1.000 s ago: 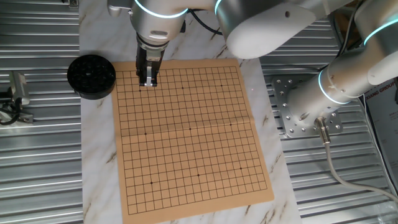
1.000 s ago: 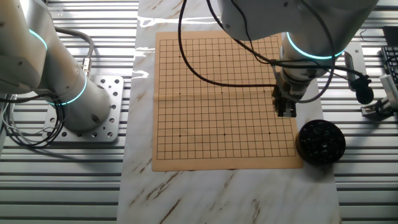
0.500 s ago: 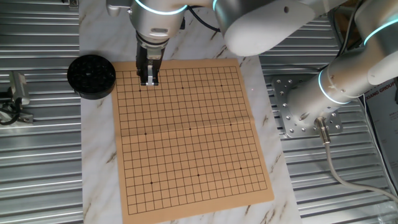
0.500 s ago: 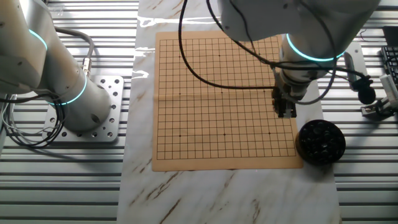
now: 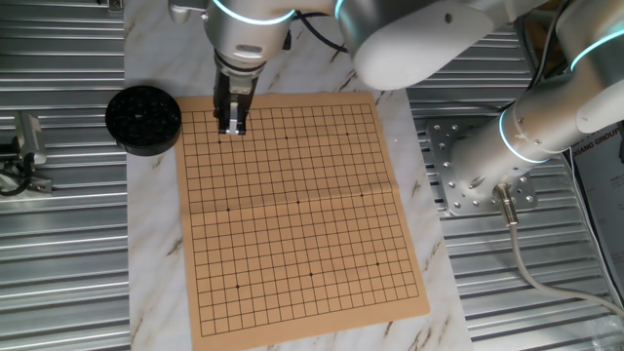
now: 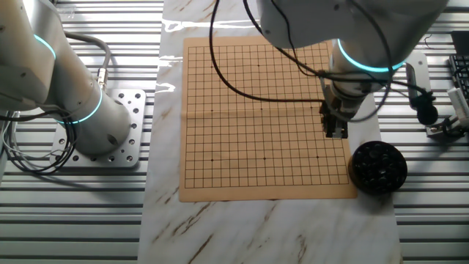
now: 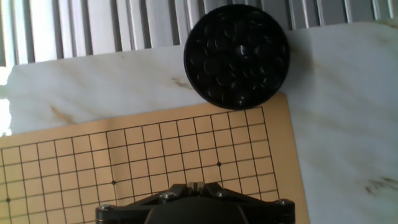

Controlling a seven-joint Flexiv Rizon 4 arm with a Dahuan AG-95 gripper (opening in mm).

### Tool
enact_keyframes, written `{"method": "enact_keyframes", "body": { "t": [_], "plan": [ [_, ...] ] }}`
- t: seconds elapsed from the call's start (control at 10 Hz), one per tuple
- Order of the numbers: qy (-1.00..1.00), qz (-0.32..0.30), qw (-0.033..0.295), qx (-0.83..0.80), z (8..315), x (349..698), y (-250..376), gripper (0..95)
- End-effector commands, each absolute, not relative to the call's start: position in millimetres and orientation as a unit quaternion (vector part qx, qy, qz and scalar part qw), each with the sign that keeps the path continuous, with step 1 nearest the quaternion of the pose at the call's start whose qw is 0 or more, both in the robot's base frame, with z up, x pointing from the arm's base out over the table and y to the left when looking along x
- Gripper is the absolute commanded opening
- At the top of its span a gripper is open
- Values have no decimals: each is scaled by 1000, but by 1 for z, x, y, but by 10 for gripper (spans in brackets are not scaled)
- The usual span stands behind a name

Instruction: Play the first move as black on the 3-4 point in the upper right corner of the Go board

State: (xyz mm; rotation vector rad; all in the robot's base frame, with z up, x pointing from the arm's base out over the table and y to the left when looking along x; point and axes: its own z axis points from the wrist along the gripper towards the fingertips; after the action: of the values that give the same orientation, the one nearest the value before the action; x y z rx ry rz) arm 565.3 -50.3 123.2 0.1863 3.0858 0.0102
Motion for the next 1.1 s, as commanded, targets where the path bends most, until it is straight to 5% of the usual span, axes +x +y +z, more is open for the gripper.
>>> {"method": "enact_keyframes", "body": {
  "t": [0.1,1.1],
  "plan": [
    [998,5,31,57,122,568,-51,0],
    [997,5,36,70,122,568,-51,0]
  ]
}}
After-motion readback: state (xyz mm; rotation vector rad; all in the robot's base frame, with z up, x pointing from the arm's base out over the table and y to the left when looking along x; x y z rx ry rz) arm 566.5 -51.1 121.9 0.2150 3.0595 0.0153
